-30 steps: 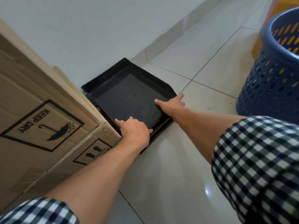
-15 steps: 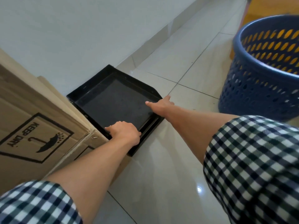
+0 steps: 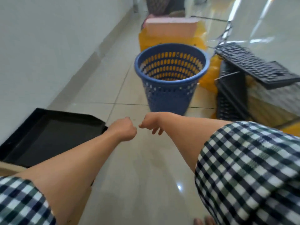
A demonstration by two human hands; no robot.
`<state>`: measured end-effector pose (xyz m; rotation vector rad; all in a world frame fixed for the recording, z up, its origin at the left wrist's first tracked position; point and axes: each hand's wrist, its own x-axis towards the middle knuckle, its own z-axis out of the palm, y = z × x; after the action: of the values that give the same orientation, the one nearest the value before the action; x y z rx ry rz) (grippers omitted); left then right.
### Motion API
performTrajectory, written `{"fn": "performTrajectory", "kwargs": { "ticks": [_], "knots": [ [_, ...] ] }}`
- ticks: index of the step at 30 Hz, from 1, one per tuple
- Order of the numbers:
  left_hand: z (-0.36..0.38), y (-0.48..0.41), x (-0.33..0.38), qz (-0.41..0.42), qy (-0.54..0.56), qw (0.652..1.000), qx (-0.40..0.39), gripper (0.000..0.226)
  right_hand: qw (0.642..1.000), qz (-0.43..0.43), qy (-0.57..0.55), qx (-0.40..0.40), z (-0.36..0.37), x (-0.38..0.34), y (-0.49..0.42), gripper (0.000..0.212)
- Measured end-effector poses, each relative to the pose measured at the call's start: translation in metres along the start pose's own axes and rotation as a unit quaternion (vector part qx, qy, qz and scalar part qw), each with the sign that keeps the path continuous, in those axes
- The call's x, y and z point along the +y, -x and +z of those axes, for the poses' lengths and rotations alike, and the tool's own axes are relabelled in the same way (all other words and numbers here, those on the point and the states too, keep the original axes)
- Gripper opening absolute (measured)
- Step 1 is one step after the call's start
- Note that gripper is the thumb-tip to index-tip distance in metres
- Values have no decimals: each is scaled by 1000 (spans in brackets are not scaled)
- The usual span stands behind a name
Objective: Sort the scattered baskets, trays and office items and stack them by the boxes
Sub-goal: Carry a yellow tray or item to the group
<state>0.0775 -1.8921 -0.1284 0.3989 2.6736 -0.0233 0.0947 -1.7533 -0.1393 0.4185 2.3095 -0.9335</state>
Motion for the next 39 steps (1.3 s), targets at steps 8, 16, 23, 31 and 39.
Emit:
{"fn": "performTrajectory", "kwargs": {
  "ticks": [8, 16, 23, 31, 39],
  "knots": [
    [11, 52, 118, 207, -2, 978, -11, 54, 981, 102, -145, 80, -40, 110, 99, 58],
    [90, 168, 248, 310, 106, 934, -144, 49, 878, 284, -97, 372, -12, 245, 243, 24],
    [181, 251, 283, 303, 65, 927, -211, 106, 821, 471, -20, 323, 24, 331, 313, 42],
    [218, 261, 269, 337, -8, 932, -131, 38, 855, 464, -52, 227, 69, 364, 326, 65],
    [176, 182, 253, 324, -150, 925, -127, 22, 838, 444, -37, 314, 87, 405, 368, 59]
  ]
}}
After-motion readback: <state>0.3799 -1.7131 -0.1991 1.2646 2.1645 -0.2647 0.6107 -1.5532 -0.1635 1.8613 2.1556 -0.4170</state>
